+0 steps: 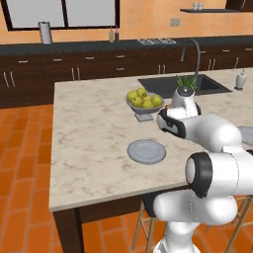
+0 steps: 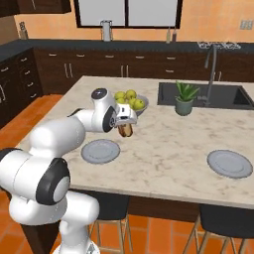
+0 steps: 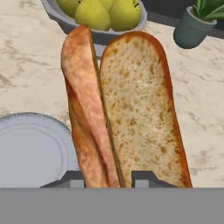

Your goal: Place one bun and one sausage from the bowl on each plate.

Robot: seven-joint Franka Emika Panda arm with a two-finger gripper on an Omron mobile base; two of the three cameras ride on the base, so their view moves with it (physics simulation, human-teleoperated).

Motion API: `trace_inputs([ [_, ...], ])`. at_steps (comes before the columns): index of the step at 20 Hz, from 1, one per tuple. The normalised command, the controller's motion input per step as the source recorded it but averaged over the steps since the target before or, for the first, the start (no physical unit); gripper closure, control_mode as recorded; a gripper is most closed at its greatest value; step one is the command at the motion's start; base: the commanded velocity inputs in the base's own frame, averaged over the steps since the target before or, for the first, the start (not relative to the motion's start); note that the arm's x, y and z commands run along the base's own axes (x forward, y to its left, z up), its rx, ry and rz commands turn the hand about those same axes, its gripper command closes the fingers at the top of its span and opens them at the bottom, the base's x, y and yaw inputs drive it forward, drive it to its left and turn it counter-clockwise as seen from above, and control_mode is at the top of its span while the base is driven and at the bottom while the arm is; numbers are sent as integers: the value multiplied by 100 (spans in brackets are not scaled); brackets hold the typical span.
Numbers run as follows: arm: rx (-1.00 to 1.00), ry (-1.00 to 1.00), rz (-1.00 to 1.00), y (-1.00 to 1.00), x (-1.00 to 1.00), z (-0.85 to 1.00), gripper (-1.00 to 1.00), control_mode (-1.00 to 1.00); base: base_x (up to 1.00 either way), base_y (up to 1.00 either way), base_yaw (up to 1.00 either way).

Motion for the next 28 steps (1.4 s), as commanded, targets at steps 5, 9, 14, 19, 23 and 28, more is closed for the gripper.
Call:
trace_inputs([
  [5,0,1,4,0,15,0,100,-100,63,14,16],
  [9,-9,41,21,28,65,-53,100,-100,0,0,0],
  [14,-7,31,33,52,17,-87,100,-100,0,0,0],
  [19,0,20,30,80,2,-68,100,-100,0,0,0],
  [23,0,10,13,28,-14,-9,100,-100,0,0,0],
  [28,-2,12,3,1,-45,-12,100,-100,0,0,0],
])
